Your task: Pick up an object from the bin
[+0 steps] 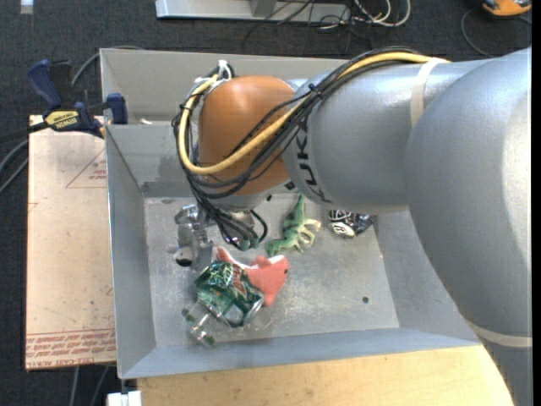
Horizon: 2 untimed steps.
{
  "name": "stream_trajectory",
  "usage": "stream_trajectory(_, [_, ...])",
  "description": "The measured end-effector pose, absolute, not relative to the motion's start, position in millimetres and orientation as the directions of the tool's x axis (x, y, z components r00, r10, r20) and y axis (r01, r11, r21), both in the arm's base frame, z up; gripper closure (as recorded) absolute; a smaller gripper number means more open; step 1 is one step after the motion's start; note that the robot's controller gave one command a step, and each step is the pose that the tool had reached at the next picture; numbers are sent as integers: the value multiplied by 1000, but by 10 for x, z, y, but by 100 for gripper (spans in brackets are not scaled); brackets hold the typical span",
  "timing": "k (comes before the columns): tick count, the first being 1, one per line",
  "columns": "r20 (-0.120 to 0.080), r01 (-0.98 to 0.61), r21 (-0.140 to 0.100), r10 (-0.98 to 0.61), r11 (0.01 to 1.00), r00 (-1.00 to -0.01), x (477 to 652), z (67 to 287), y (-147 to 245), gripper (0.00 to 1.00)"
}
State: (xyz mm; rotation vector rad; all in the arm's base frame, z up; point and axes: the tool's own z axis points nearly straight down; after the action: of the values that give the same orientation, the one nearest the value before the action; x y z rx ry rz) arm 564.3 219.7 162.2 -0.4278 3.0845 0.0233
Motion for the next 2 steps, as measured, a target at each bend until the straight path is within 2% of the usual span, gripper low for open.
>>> stream_trajectory(1, [-21, -302, 12, -302, 953, -953, 5620, 1213, 2348, 100])
stream_trajectory(2, [-37, -334, 10, -333, 943, -942, 5747, 1833, 2331, 100])
